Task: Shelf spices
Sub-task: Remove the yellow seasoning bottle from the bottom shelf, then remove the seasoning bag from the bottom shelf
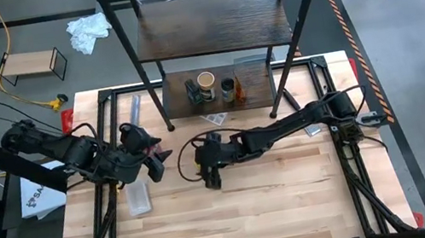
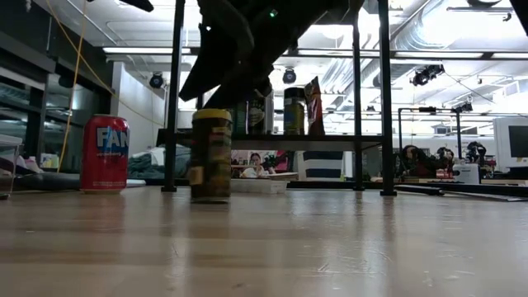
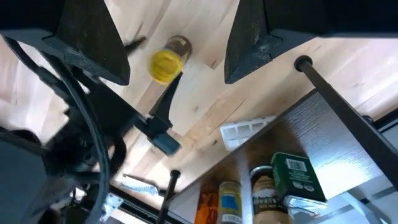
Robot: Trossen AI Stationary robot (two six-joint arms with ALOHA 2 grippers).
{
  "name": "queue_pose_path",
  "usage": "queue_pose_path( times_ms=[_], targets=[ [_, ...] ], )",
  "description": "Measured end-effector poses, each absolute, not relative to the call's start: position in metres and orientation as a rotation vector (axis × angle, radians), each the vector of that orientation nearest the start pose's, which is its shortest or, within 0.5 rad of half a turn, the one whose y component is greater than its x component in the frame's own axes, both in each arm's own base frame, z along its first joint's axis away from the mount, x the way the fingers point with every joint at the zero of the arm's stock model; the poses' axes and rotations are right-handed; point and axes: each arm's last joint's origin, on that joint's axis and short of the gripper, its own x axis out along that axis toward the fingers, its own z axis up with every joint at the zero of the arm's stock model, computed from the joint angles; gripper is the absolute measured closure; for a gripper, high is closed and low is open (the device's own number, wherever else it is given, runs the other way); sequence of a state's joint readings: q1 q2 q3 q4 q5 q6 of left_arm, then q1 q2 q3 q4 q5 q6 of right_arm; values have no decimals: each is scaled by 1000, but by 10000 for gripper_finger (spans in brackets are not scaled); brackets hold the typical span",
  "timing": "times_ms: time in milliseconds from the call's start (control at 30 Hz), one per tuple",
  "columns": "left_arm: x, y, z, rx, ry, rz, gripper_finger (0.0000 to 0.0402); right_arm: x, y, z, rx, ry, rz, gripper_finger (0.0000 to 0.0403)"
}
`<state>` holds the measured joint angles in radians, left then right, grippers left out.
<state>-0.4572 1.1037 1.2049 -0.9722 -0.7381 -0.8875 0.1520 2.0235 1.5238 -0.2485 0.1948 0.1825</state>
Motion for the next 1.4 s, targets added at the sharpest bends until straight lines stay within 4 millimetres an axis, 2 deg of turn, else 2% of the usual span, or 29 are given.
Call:
queue_pose_path(
  times_ms=[100, 233, 300, 400, 533, 633, 700, 800, 867, 1033, 1233, 1400],
  targets=[
    [185, -69, 356, -354, 533, 549, 145, 445, 65, 211, 45, 732, -98, 52],
    [185, -69, 356, -367, 527, 555, 145, 444, 63, 219, 13, 764, -138, 42],
    [185, -69, 356, -368, 527, 555, 145, 443, 55, 237, -18, 761, -189, 41],
    [185, -69, 356, -368, 527, 555, 145, 434, 39, 273, -18, 740, -280, 42],
    [185, -69, 356, -366, 528, 554, 145, 400, 24, 306, 55, 781, -524, 42],
    [185, -69, 356, -351, 531, 552, 145, 366, 18, 320, 90, 810, -786, 42],
    [185, -69, 356, -337, 527, 556, 145, 350, 16, 327, 97, 766, -951, 42],
    [185, -66, 356, -317, 505, 587, 145, 340, 7, 333, 170, 645, -1125, 42],
    [186, -64, 357, -313, 500, 592, 145, 339, -6, 333, 242, 598, -1195, 41],
    [192, -58, 360, -303, 519, 545, 145, 344, -45, 319, 327, 620, -1313, 41],
    [198, -53, 363, -306, 528, 475, 145, 337, -94, 323, 447, 692, -1296, 56],
    [200, -51, 364, -316, 519, 472, 145, 331, -108, 326, 491, 763, -1225, 85]
  ],
)
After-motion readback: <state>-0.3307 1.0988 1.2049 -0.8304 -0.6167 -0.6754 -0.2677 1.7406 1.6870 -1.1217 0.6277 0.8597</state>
